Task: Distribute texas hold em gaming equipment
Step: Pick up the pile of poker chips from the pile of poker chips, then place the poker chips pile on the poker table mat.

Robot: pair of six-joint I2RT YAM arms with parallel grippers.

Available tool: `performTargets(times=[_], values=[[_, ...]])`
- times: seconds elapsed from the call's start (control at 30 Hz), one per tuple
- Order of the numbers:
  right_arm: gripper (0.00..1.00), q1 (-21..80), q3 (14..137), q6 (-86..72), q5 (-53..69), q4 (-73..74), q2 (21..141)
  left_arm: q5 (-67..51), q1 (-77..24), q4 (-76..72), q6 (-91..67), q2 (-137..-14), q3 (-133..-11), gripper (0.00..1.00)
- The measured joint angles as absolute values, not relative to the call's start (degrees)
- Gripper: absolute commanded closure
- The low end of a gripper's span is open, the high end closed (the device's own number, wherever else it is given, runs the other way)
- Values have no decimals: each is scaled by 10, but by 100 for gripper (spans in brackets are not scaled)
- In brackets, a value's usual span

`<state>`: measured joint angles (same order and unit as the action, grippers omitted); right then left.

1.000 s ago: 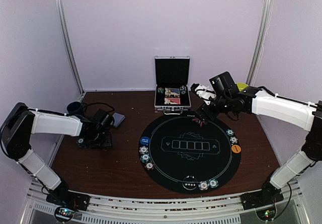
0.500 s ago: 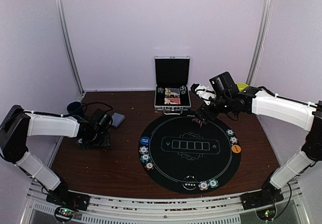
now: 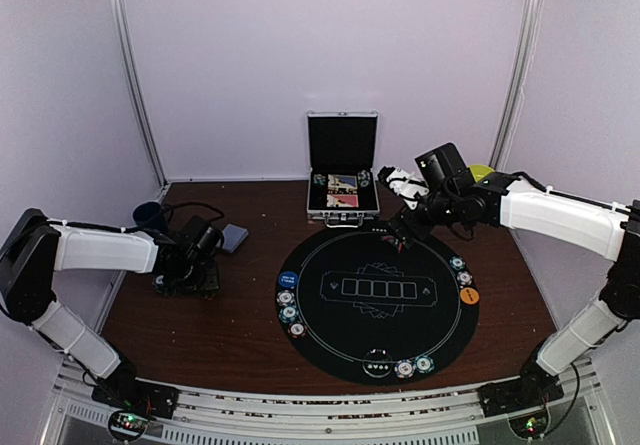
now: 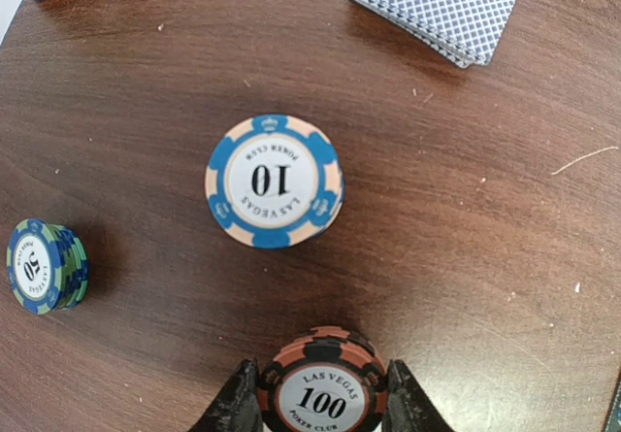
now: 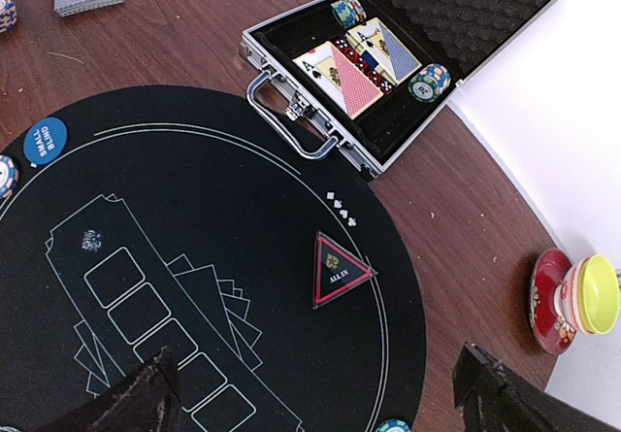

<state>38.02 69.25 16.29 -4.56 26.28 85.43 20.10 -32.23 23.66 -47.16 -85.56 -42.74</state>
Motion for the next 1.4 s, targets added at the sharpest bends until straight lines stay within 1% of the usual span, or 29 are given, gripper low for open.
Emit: performTargets(times=[0.27,0.5,0.67,0.8,0.97,1.13,1.4], values=[[0,380,693,163,-46,263,854,202,-333,243,-472,-847,-425,100],[0,380,693,163,-46,263,854,215,-385,265,-477,-838,-434,100],[0,380,693,163,-46,263,854,235,-428,291,-481,-846,-478,100],[0,380,692,163,-50,262,849,248,-467,302,-482,-874,-531,100],[0,378,692,160,-71,255,841,258,-509,311,-473,-946,-614,100],[0,352,691,147,-88,246,834,260,-559,316,-444,-1060,-746,100],[0,268,689,120,-107,230,807,240,-621,314,-385,-1233,-969,100]])
